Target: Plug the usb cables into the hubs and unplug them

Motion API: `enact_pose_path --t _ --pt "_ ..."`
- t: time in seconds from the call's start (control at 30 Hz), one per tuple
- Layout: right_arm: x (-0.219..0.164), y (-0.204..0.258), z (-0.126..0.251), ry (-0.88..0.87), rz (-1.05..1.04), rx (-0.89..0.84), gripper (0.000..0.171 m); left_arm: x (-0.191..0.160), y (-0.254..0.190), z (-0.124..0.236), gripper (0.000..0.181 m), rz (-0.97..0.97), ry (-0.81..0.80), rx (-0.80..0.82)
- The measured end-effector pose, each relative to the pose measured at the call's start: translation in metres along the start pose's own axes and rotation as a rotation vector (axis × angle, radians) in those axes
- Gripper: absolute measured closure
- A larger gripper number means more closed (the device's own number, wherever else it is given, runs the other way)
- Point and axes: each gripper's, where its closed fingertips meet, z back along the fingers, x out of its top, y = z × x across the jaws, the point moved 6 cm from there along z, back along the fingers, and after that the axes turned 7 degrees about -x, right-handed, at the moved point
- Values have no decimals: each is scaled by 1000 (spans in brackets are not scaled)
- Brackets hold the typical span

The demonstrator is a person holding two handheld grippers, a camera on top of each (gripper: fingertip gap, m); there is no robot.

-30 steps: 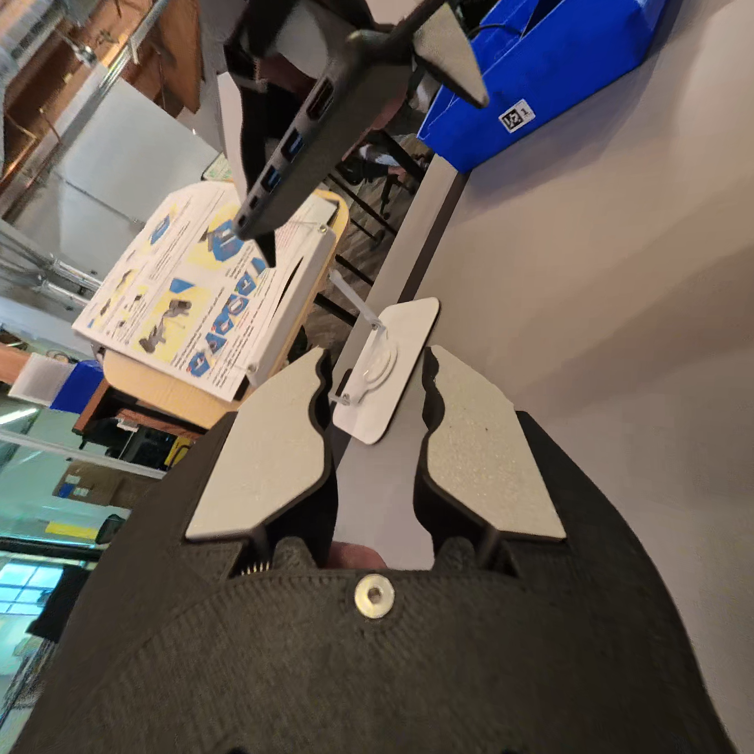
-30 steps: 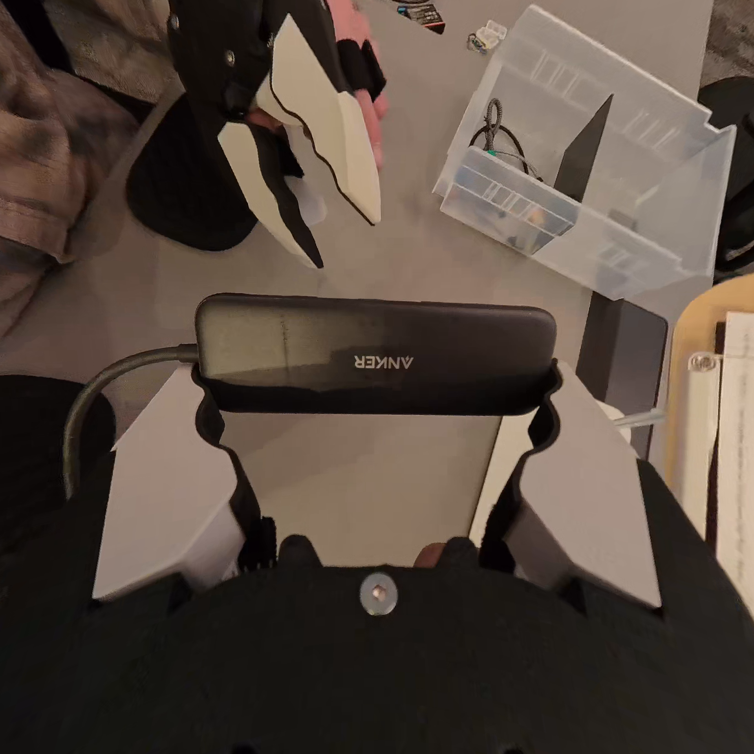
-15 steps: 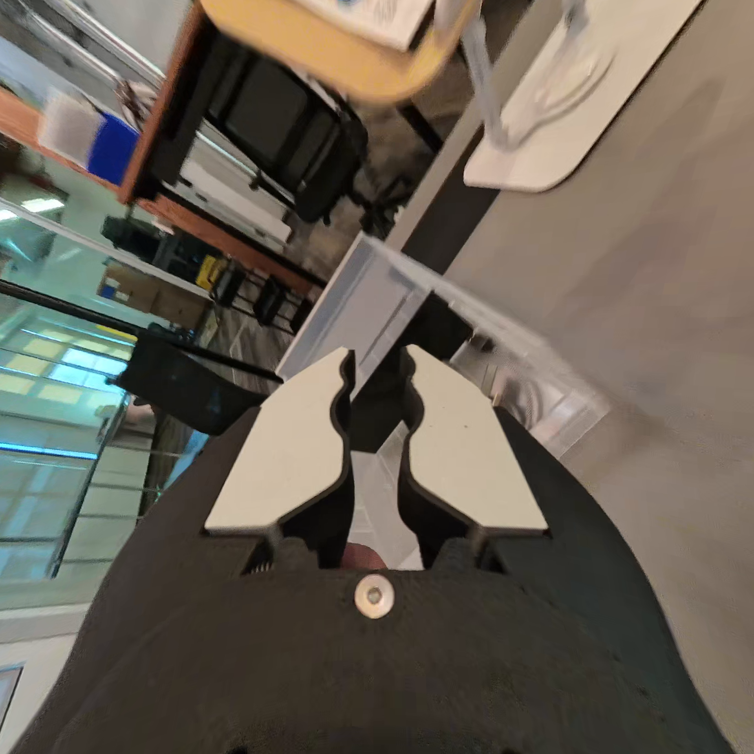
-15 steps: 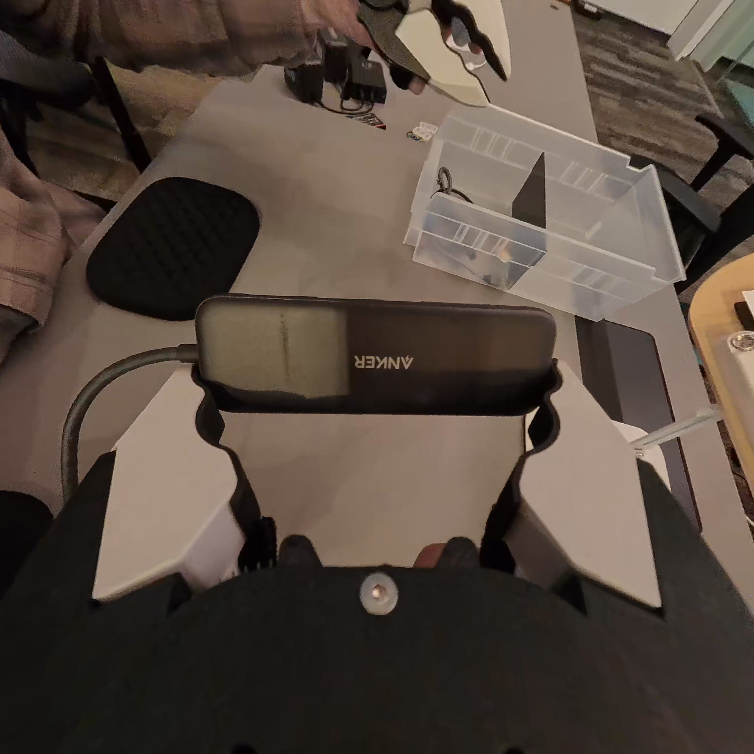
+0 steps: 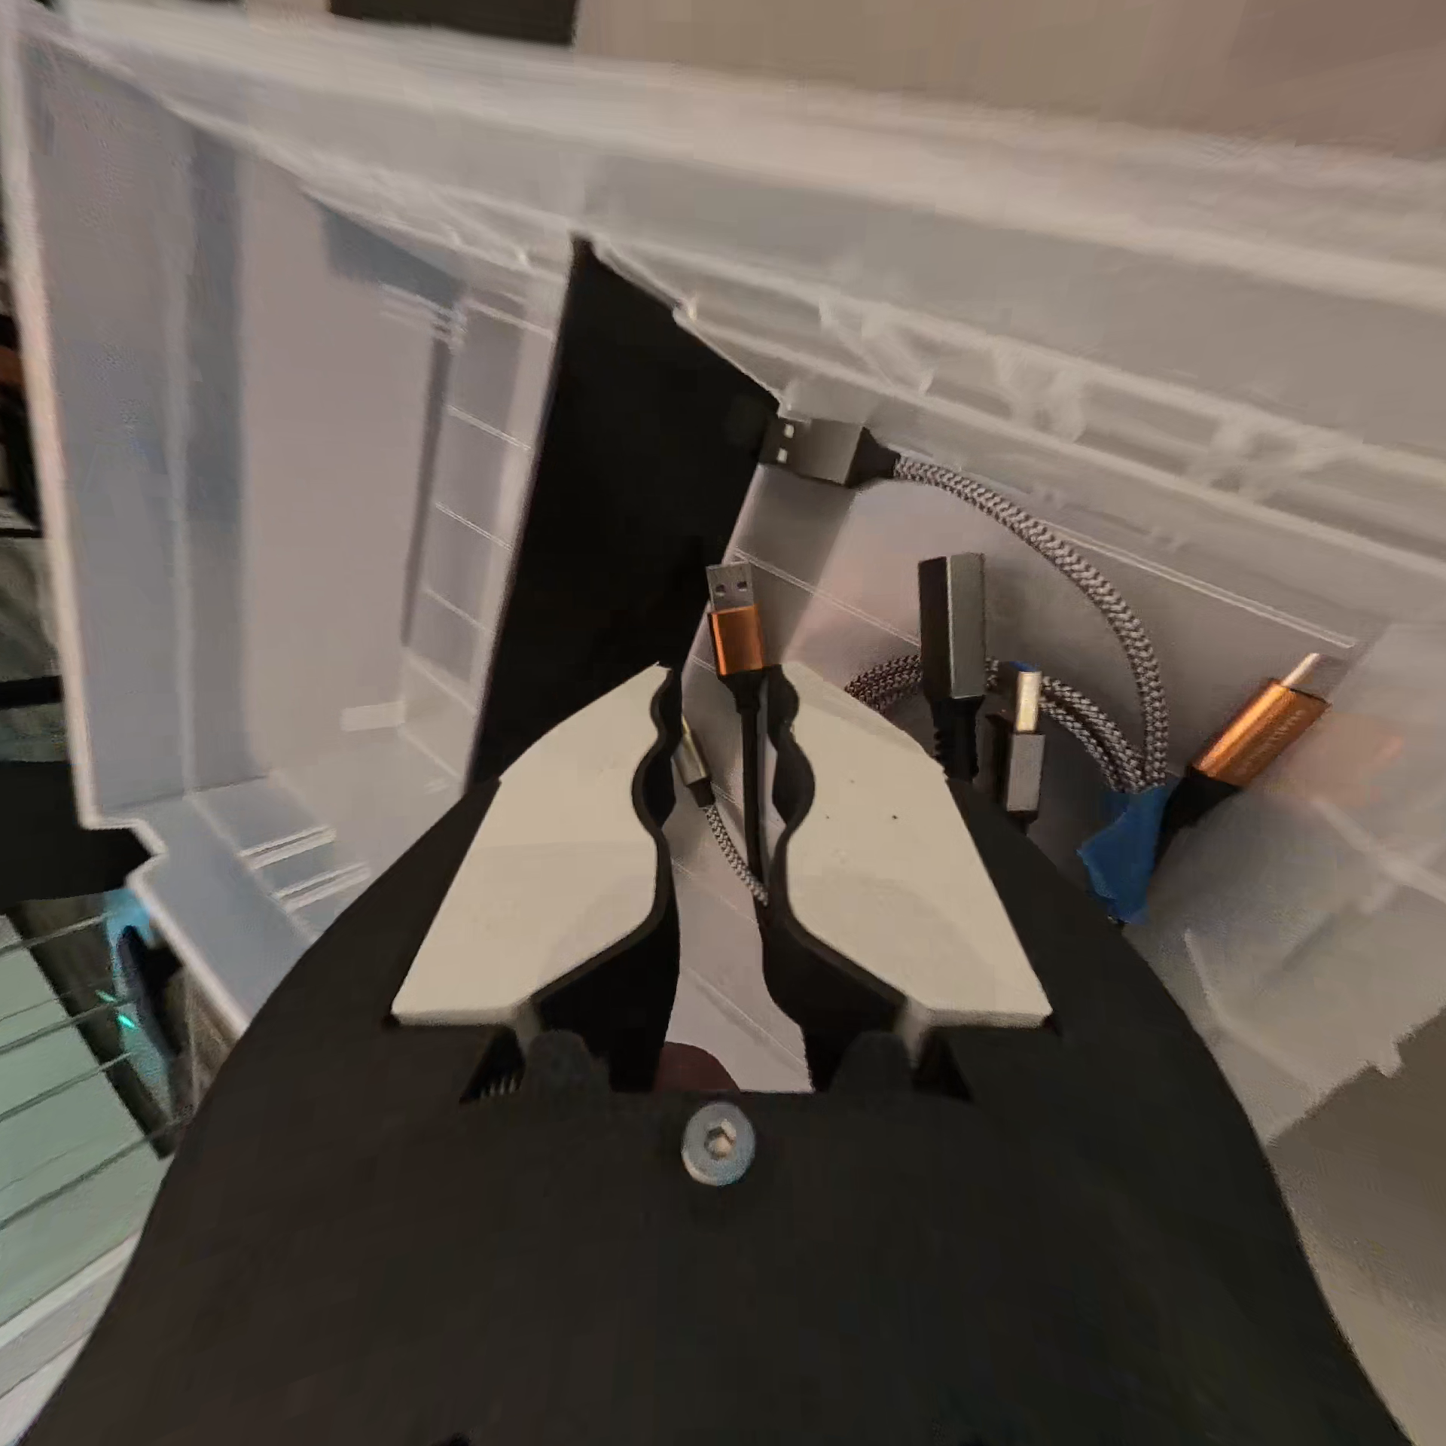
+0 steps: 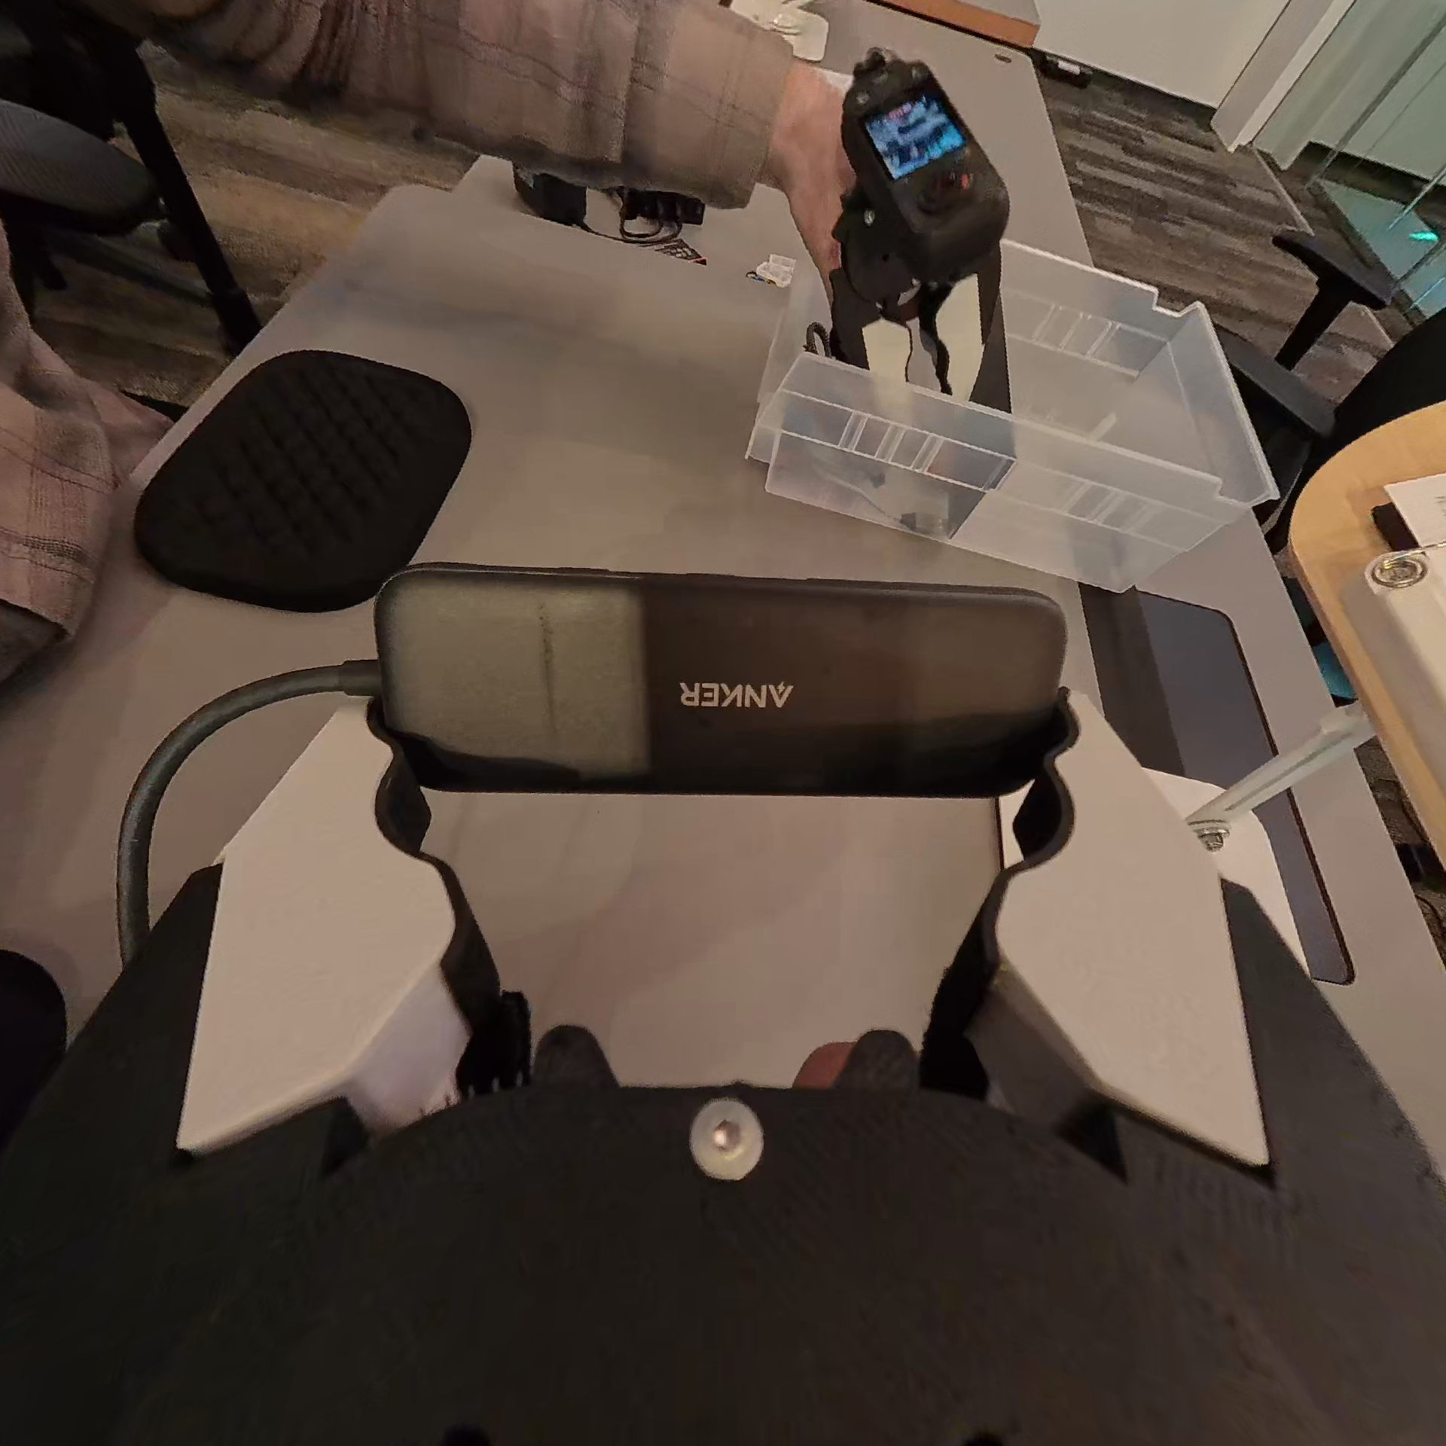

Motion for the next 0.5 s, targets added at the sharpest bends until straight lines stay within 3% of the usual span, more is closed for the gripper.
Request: enact_pose_path --t 0.1,0.27,0.4,0.5 --pt "-2 -1 2 -3 -7 -3 19 -5 0 -20 153 77 23 -90" --pt "-6 -3 2 -2 -20 -5 19 -4 8 -31 166 234 -59 -168" --pt "-7 -3 1 -7 -22 0 19 -4 9 -32 166 266 -89 -174" --pt "-8 -4 3 -8 -25 -6 19 -6 8 -28 167 241 -92 -91"
